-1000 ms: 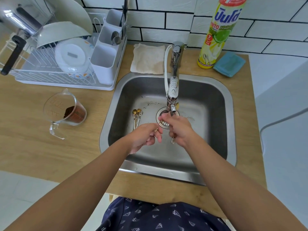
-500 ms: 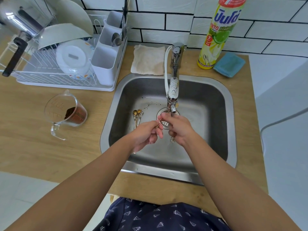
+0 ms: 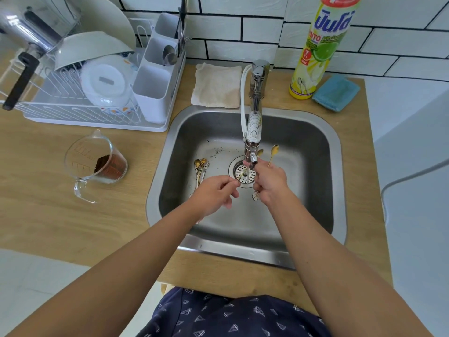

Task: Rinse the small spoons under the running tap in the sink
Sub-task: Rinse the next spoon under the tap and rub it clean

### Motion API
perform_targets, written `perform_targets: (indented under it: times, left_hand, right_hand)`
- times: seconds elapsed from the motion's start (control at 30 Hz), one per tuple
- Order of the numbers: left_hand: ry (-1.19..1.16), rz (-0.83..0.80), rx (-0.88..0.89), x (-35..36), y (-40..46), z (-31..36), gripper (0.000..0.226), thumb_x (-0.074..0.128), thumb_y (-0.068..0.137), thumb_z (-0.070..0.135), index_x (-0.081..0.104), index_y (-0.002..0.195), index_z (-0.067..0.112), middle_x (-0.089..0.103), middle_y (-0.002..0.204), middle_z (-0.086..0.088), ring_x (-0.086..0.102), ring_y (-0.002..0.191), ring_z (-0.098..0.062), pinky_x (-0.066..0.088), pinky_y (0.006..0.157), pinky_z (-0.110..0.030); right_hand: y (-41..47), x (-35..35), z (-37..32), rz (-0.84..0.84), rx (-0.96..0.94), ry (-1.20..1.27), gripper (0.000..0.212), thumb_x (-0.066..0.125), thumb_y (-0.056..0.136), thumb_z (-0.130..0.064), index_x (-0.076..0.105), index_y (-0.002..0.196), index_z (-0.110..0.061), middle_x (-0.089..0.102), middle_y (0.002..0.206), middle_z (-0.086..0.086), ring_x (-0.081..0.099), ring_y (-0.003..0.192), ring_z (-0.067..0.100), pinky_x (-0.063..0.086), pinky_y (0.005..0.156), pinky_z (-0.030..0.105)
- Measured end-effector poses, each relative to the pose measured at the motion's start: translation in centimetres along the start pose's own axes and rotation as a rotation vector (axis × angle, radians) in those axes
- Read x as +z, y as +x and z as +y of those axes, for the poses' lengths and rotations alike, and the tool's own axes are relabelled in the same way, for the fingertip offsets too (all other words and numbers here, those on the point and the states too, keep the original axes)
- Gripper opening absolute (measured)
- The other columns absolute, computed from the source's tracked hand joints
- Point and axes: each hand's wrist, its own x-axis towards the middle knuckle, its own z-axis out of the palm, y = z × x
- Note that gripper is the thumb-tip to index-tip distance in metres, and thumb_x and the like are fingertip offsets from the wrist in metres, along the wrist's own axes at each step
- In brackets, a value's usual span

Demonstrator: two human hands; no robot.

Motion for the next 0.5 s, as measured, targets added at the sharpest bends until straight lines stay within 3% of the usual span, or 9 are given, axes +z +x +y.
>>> perform_targets:
  times: [0.1, 0.17, 0.23, 0.33, 0.4, 0.5]
  left_hand:
    - [0.233, 0.104, 0.066, 0.2, 0.4, 0.2, 0.030, 0.051, 0.104, 0.026, 0.069, 0.085, 0.013, 0.071, 0.066, 0.002, 0.061, 0.057, -0.006, 0.048, 0.067, -0.030]
    - [0.388, 0.170, 0.117, 0.1, 0.4, 0.6, 0.029, 0.051, 0.104, 0.024, 0.068, 0.083, 0.013, 0.070, 0.061, 0.001, 0.058, 0.056, -0.005, 0.040, 0.063, -0.025]
    - [0.470, 0.201, 0.198, 0.0, 0.2, 0.8, 0.029, 0.053, 0.103, 0.019, 0.068, 0.081, 0.008, 0.071, 0.065, -0.008, 0.061, 0.058, -0.015, 0.041, 0.063, -0.027]
    - [0.544, 0.227, 0.294, -0.1, 0.0, 1.2, 0.029, 0.055, 0.101, 0.016, 0.070, 0.082, -0.001, 0.068, 0.071, -0.015, 0.062, 0.069, -0.029, 0.045, 0.071, -0.041]
    - [0.555, 0.252, 0.319, -0.1, 0.0, 1.4, 0.028, 0.055, 0.100, 0.016, 0.073, 0.086, -0.001, 0.068, 0.074, -0.017, 0.061, 0.071, -0.031, 0.045, 0.073, -0.044]
    - [0.541, 0.288, 0.336, 0.1, 0.0, 1.6, 0.027, 0.057, 0.099, 0.013, 0.073, 0.084, -0.001, 0.066, 0.073, -0.019, 0.059, 0.069, -0.032, 0.045, 0.072, -0.047]
  right_hand:
    - [-0.8, 0.2, 1.1, -0.086, 0.002, -0.143, 0.013, 0.078, 0.088, -0.016, 0.077, 0.075, -0.019, 0.047, 0.052, -0.004, 0.023, 0.035, 0.007, 0.021, 0.035, 0.020]
    - [-1.7, 0.2, 1.9, -0.179, 0.008, -0.177, 0.006, 0.081, 0.087, -0.019, 0.078, 0.082, -0.018, 0.047, 0.046, -0.009, 0.025, 0.034, 0.005, 0.022, 0.034, 0.019]
    - [-1.6, 0.2, 1.9, -0.188, 0.010, -0.147, 0.007, 0.081, 0.088, -0.019, 0.078, 0.089, -0.013, 0.048, 0.046, -0.008, 0.025, 0.034, 0.005, 0.021, 0.033, 0.020]
    - [-0.3, -0.1, 0.5, -0.058, 0.027, -0.028, 0.010, 0.077, 0.092, -0.015, 0.076, 0.098, -0.007, 0.054, 0.049, -0.009, 0.025, 0.033, 0.004, 0.021, 0.034, 0.020]
    - [-0.2, -0.1, 0.3, -0.045, 0.031, 0.003, 0.004, 0.075, 0.094, -0.014, 0.075, 0.093, -0.010, 0.055, 0.050, -0.009, 0.024, 0.033, 0.005, 0.020, 0.035, 0.021]
    - [-1.6, 0.3, 1.9, -0.170, 0.036, -0.124, 0.017, 0.076, 0.093, -0.020, 0.073, 0.077, -0.017, 0.052, 0.049, -0.008, 0.026, 0.035, 0.005, 0.020, 0.036, 0.021]
